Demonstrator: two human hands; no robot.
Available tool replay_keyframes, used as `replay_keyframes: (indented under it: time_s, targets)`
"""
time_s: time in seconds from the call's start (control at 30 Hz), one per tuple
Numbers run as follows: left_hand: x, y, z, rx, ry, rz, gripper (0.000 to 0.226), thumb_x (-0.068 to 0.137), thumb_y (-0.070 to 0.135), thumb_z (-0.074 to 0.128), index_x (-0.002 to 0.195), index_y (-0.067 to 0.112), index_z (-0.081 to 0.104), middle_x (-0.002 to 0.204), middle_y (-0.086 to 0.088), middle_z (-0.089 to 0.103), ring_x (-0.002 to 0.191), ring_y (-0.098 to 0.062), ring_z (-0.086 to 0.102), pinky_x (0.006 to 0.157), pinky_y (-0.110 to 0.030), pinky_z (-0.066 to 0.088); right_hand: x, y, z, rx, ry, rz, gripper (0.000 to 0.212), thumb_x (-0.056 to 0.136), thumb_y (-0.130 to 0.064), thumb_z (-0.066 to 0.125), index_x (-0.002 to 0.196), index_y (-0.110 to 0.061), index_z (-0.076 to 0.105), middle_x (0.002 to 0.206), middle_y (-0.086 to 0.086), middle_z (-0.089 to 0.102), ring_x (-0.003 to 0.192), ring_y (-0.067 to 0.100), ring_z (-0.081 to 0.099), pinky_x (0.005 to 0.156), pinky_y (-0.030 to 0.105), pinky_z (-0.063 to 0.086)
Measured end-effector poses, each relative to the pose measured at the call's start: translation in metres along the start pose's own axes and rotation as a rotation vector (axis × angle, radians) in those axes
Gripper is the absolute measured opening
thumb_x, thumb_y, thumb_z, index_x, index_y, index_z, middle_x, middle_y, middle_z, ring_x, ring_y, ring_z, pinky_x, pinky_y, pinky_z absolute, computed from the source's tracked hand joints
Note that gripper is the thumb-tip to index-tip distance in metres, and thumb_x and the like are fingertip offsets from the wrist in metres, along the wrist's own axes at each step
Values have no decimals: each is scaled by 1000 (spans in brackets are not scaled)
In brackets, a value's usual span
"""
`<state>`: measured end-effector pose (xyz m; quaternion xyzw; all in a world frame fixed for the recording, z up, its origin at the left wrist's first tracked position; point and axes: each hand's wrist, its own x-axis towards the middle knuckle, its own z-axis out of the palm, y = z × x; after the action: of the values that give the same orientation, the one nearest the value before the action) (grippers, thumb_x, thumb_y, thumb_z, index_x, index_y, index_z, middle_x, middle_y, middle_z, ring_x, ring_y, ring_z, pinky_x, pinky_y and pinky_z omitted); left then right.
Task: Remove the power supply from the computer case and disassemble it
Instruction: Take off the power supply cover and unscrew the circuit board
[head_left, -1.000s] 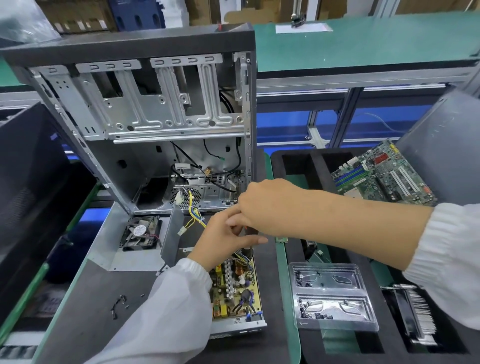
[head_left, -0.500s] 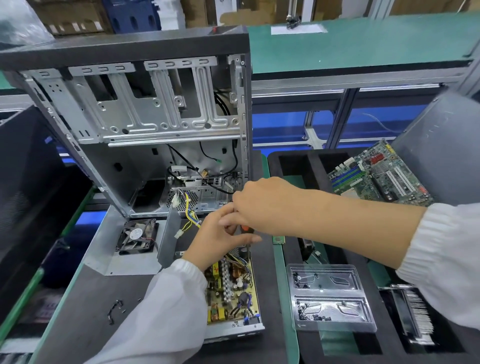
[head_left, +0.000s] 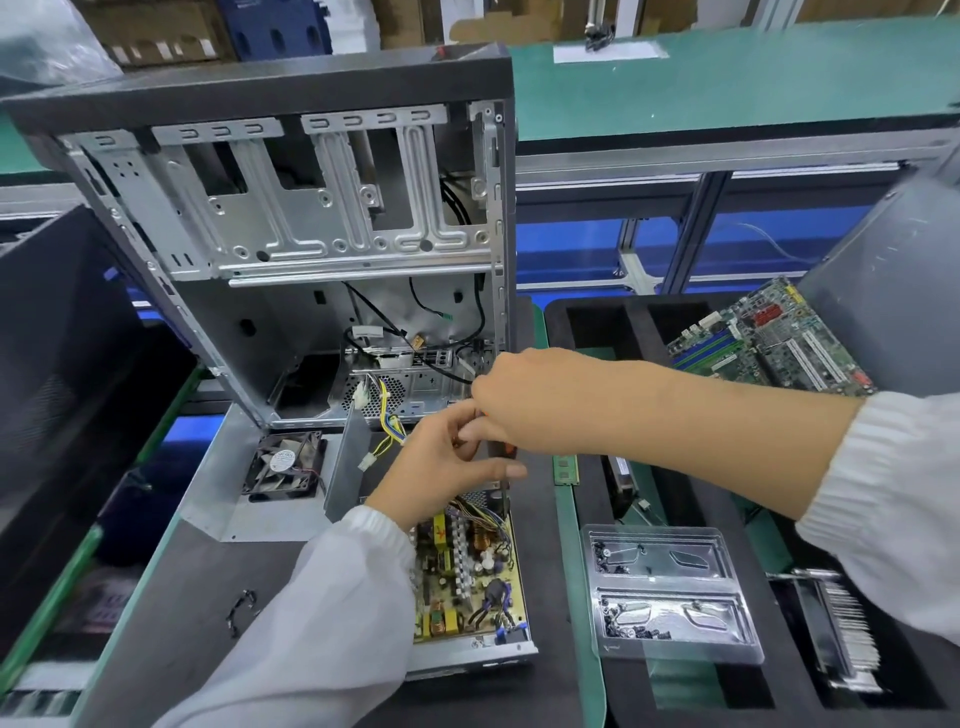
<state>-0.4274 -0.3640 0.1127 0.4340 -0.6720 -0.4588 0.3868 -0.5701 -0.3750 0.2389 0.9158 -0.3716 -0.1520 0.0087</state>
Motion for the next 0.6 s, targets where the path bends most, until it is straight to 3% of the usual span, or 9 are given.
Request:
replay_keyframes:
  time_s: [0.07, 0.17, 0.23, 0.27, 0.33, 0.37, 0.43, 0.53, 0.6]
  targets:
    - [-2, 1, -5, 8, -33, -12, 29, 71, 31, 84, 67, 46, 59, 48, 17, 30, 47, -1, 26, 54, -18, 23, -1, 3, -4, 18, -103, -51, 20, 101, -26, 43, 116, -13, 47, 84, 2, 41, 58, 12, 37, 51, 27, 30]
    - [-4, -4, -10, 47, -25, -10, 33, 69, 40, 82, 54, 39, 53, 54, 13, 19, 54, -8, 16, 52, -22, 15, -6, 9, -11, 72, -217, -137, 30, 94, -17, 50, 124, -22, 44, 100, -1, 43, 63, 5, 36, 48, 20, 23]
    - [-1, -4, -8, 64, 18, -7, 31, 66, 35, 85, 54, 36, 55, 54, 14, 24, 56, -8, 20, 54, -23, 19, -5, 11, -11, 154, -232, -158, 40, 90, -39, 60, 123, -24, 43, 98, -3, 42, 73, 4, 48, 55, 19, 37]
    - [0, -3, -6, 51, 30, -18, 27, 65, 30, 87, 59, 34, 60, 55, 10, 32, 58, -10, 27, 56, -26, 25, -5, 12, -9, 192, -212, -110, 48, 87, -53, 59, 120, -22, 43, 96, -1, 42, 77, 8, 55, 60, 24, 45]
    - [1, 0, 0, -27, 10, -55, 28, 64, 18, 90, 82, 19, 68, 66, -7, 54, 67, -14, 45, 63, -32, 41, -3, 10, -2, 136, -132, 12, 51, 89, -60, 49, 110, -14, 48, 91, 4, 46, 65, 16, 54, 54, 32, 44]
    - [2, -1, 1, -41, -2, -58, 34, 66, 13, 90, 90, 11, 66, 69, -5, 61, 66, -8, 50, 62, -29, 48, -1, 8, 2, 79, -83, 38, 45, 95, -54, 45, 107, -11, 52, 90, 6, 49, 58, 15, 46, 52, 31, 40]
    - [1, -2, 2, -6, -33, -43, 32, 70, 9, 86, 85, 20, 61, 57, 16, 51, 50, 4, 36, 51, -9, 32, 1, 7, 6, 65, -56, 22, 36, 100, -42, 41, 107, -10, 55, 85, 6, 48, 56, 15, 39, 55, 31, 36]
    - [1, -5, -2, 79, -53, -59, 36, 73, 26, 85, 60, 33, 52, 54, 12, 29, 51, -5, 21, 53, -18, 17, -1, 9, 3, 44, -135, -83, 23, 97, -25, 49, 119, -18, 48, 85, -2, 32, 65, 16, 42, 50, 28, 27]
    - [-1, -6, -3, 53, -48, -62, 29, 72, 27, 85, 56, 26, 60, 51, -3, 34, 53, -11, 30, 56, -22, 23, -2, 12, 1, 65, -172, -165, 30, 91, -12, 53, 119, -23, 50, 93, -3, 30, 81, 17, 45, 51, 26, 26]
